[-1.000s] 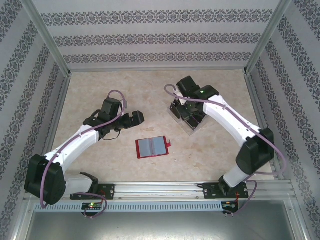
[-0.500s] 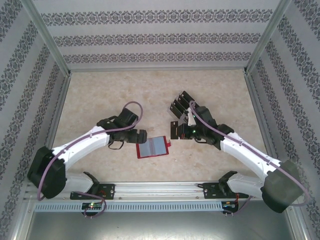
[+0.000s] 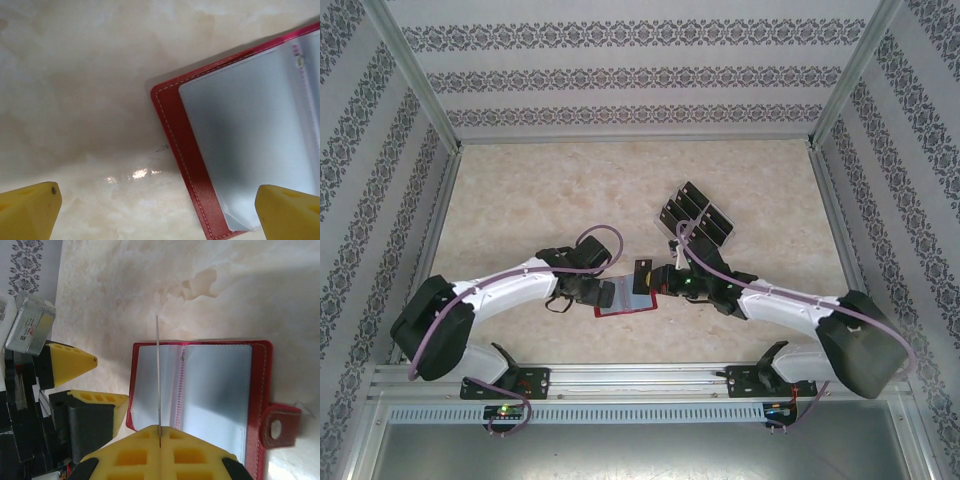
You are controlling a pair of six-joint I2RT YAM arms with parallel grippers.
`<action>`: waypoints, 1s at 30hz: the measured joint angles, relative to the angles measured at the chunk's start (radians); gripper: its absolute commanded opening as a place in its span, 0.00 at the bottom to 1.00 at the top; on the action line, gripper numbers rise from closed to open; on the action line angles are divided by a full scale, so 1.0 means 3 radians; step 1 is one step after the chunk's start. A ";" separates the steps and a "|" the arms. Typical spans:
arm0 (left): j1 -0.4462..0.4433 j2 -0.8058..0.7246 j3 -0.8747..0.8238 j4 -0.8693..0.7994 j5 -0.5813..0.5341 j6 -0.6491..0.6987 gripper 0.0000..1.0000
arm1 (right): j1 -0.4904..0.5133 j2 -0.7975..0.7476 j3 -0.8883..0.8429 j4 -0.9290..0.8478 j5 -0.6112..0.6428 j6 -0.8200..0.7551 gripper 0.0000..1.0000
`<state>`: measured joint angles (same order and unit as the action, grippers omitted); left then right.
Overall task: Put the credit cards into the card holder
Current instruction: Insert the credit card into the card slot.
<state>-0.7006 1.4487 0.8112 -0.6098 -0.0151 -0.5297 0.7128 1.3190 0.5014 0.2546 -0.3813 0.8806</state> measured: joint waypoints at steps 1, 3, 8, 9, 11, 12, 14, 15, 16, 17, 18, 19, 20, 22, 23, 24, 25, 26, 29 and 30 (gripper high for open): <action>-0.0001 0.0027 0.0000 0.0001 -0.0018 -0.0005 1.00 | 0.0014 0.0065 0.0001 0.0057 -0.0019 0.0003 0.00; -0.0003 0.0071 0.0000 -0.0003 -0.0070 -0.0005 1.00 | 0.0033 0.0207 0.0004 0.0174 -0.0092 0.0000 0.00; -0.0003 0.0153 0.0000 -0.0017 -0.0193 -0.0005 1.00 | 0.0039 0.0451 0.0024 0.0354 -0.0230 -0.0027 0.00; -0.0003 0.0179 0.0000 -0.0018 -0.0216 -0.0005 1.00 | 0.0039 0.0495 0.0031 0.0390 -0.0261 -0.0039 0.00; -0.0003 0.0234 0.0000 -0.0017 -0.0242 -0.0005 1.00 | 0.0039 0.0581 0.0038 0.0463 -0.0320 -0.0051 0.00; -0.0003 0.0247 0.0000 -0.0015 -0.0242 -0.0005 1.00 | 0.0039 0.0622 0.0041 0.0495 -0.0345 -0.0052 0.00; -0.0003 0.0249 0.0000 -0.0017 -0.0248 -0.0005 1.00 | 0.0039 0.0680 0.0046 0.0528 -0.0380 -0.0052 0.00; -0.0003 0.0249 0.0000 -0.0015 -0.0251 -0.0005 1.00 | 0.0039 0.0703 0.0046 0.0547 -0.0395 -0.0052 0.00; -0.0003 0.0249 0.0000 -0.0015 -0.0252 -0.0005 1.00 | 0.0039 0.0724 0.0046 0.0565 -0.0409 -0.0052 0.00; -0.0003 0.0249 0.0000 -0.0015 -0.0253 -0.0005 1.00 | 0.0039 0.0740 0.0047 0.0579 -0.0421 -0.0052 0.00; -0.0003 0.0251 0.0000 -0.0015 -0.0254 -0.0005 1.00 | 0.0039 0.0762 0.0047 0.0601 -0.0434 -0.0052 0.00; -0.0003 0.0251 0.0000 -0.0015 -0.0254 -0.0005 1.00 | 0.0039 0.0781 0.0047 0.0617 -0.0444 -0.0052 0.00; -0.0003 0.0253 0.0000 -0.0015 -0.0254 -0.0006 1.00 | 0.0039 0.0796 0.0047 0.0640 -0.0446 -0.0052 0.00; -0.0003 0.0256 0.0000 -0.0015 -0.0254 -0.0006 1.00 | 0.0039 0.0828 0.0047 0.0669 -0.0456 -0.0052 0.00; -0.0003 0.0256 0.0000 -0.0015 -0.0256 -0.0006 1.00 | 0.0039 0.0838 0.0050 0.0680 -0.0456 -0.0051 0.00; -0.0003 0.0256 0.0000 -0.0015 -0.0258 -0.0006 1.00 | 0.0038 0.0848 0.0050 0.0694 -0.0456 -0.0051 0.00; -0.0003 0.0256 -0.0001 -0.0015 -0.0267 -0.0006 1.00 | 0.0037 0.0849 0.0050 0.0702 -0.0456 -0.0051 0.00; -0.0003 0.0256 -0.0001 -0.0015 -0.0277 -0.0008 1.00 | 0.0036 0.0849 0.0050 0.0711 -0.0456 -0.0051 0.00; -0.0003 0.0254 -0.0001 -0.0017 -0.0320 -0.0017 1.00 | 0.0017 0.0849 0.0050 0.0746 -0.0458 -0.0051 0.00; -0.0003 0.0249 -0.0004 -0.0017 -0.0332 -0.0018 1.00 | 0.0001 0.0849 0.0048 0.0753 -0.0458 -0.0051 0.00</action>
<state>-0.7013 1.5234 0.8101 -0.6147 -0.1146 -0.5350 0.7132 1.5738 0.5159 0.4805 -0.5186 0.8654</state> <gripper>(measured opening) 0.999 0.053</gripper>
